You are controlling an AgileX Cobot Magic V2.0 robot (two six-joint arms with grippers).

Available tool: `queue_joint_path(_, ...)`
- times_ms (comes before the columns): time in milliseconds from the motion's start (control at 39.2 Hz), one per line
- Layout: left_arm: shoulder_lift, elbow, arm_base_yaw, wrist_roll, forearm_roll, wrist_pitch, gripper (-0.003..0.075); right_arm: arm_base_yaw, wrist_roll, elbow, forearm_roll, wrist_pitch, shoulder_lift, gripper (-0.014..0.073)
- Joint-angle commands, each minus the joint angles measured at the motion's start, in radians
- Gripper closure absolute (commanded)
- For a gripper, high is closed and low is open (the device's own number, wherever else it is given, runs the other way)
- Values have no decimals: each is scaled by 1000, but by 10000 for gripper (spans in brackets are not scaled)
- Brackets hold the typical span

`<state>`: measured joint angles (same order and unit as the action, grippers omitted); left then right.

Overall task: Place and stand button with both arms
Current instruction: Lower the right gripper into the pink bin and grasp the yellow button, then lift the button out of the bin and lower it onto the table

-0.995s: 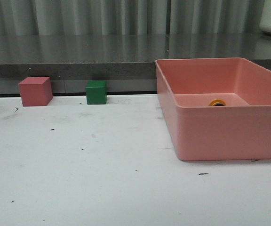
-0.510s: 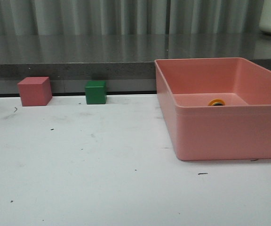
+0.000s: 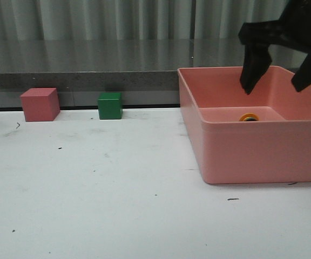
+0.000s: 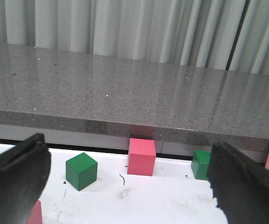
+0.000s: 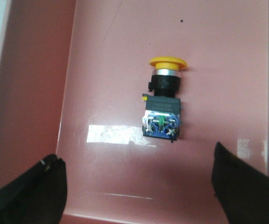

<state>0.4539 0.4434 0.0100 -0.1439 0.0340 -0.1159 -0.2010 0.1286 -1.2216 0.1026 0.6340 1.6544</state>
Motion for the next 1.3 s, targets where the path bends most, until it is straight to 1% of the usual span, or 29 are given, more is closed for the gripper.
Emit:
queue_joint_path(0, 10, 37, -2, -8, -7, 84, 68, 11, 25, -104, 3, 6, 59, -50)
queue_joint_path(153, 10, 37, -2, -8, -7, 84, 68, 37, 58, -177, 3, 19, 176, -50)
queue_joint_path(332, 10, 37, -2, -8, -7, 84, 68, 42, 60, -239, 3, 25, 270, -38)
queue_joint_path(383, 10, 37, -2, -8, -7, 84, 68, 42, 60, -253, 3, 25, 291, -3)
queue_joint_path(561, 10, 37, -2, -8, -7, 84, 68, 42, 60, -285, 3, 37, 337, 215)
queue_joint_path(663, 10, 37, -2, -8, -7, 84, 68, 42, 60, -287, 3, 40, 338, 296)
queue_joint_path(740, 10, 37, -2, -8, -7, 84, 68, 42, 60, -287, 3, 49, 336, 329)
queue_joint_path(969, 10, 37, -2, -8, -7, 84, 68, 39, 60, -288, 3, 79, 286, 326)
queue_joint_path(1173, 10, 37, -2, -8, -7, 84, 68, 21, 60, -288, 3, 64, 126, 326)
queue_joint_path(1276, 10, 37, -2, -8, -7, 84, 68, -11, 60, -288, 3, 50, 44, 326)
